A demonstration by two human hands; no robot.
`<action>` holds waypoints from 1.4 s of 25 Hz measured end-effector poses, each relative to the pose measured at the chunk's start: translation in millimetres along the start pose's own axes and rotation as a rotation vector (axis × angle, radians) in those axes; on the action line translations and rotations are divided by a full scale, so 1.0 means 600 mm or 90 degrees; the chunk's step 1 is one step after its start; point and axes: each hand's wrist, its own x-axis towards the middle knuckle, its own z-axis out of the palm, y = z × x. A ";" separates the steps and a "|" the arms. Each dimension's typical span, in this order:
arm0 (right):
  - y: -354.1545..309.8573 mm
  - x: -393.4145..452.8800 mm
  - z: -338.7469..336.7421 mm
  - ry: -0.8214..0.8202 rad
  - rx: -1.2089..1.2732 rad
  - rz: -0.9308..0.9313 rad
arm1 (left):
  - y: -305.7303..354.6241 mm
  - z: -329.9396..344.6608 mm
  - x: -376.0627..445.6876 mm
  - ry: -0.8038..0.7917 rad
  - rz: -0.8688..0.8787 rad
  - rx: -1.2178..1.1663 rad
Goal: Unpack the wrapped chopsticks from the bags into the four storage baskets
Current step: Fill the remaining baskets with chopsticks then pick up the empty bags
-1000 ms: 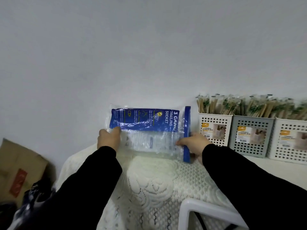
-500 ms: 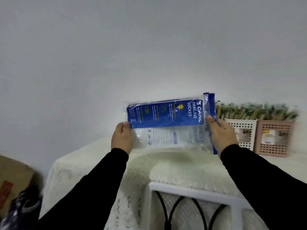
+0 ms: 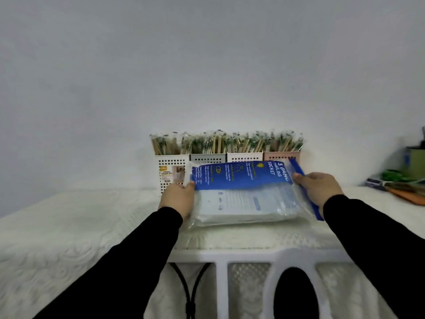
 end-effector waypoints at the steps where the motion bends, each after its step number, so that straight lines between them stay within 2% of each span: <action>1: 0.012 0.010 -0.014 -0.038 -0.146 0.017 | 0.005 0.015 -0.004 -0.048 -0.019 0.068; 3: 0.034 0.026 -0.026 -0.130 -0.414 0.039 | 0.013 0.034 -0.009 -0.115 -0.029 0.199; 4: 0.040 0.031 -0.026 -0.163 -0.479 0.031 | 0.016 0.038 -0.011 -0.135 -0.021 0.261; 7: 0.046 0.045 -0.021 -0.196 -0.510 0.059 | 0.025 0.056 -0.013 -0.151 0.013 0.461; 9: 0.049 0.049 -0.015 -0.195 -0.497 0.080 | 0.031 0.064 -0.018 -0.094 0.021 0.594; 10: 0.050 0.052 -0.014 -0.191 -0.498 0.087 | 0.035 0.073 -0.014 -0.075 0.064 0.630; 11: 0.051 0.054 -0.013 -0.190 -0.503 0.090 | 0.038 0.084 -0.008 -0.094 0.136 0.641; 13: 0.056 0.058 -0.012 -0.200 -0.520 0.082 | 0.042 0.107 0.004 -0.216 0.243 0.577; 16: 0.052 0.054 -0.011 -0.212 -0.545 0.076 | 0.027 0.134 0.018 -0.293 0.211 0.514; 19: 0.028 0.039 -0.015 -0.218 -0.593 0.057 | 0.009 0.154 0.021 -0.347 0.175 0.560; 21: -0.009 0.018 -0.012 -0.167 -0.678 -0.014 | 0.012 0.155 0.024 -0.362 0.179 0.570; 23: -0.046 0.006 0.015 -0.093 -0.745 -0.147 | 0.014 0.155 0.025 -0.358 0.189 0.565; 25: -0.080 -0.003 0.071 -0.182 -0.698 -0.229 | 0.010 0.155 0.023 -0.350 0.211 0.561; 28: -0.080 -0.030 0.167 -0.340 -0.621 -0.208 | 0.005 0.155 0.024 -0.335 0.238 0.552; 32: -0.021 -0.039 0.225 -0.406 -0.712 -0.183 | 0.005 0.159 0.030 -0.358 0.217 0.558; 35: -0.001 -0.033 0.228 -0.423 -0.694 -0.169 | 0.002 0.158 0.035 -0.360 0.228 0.566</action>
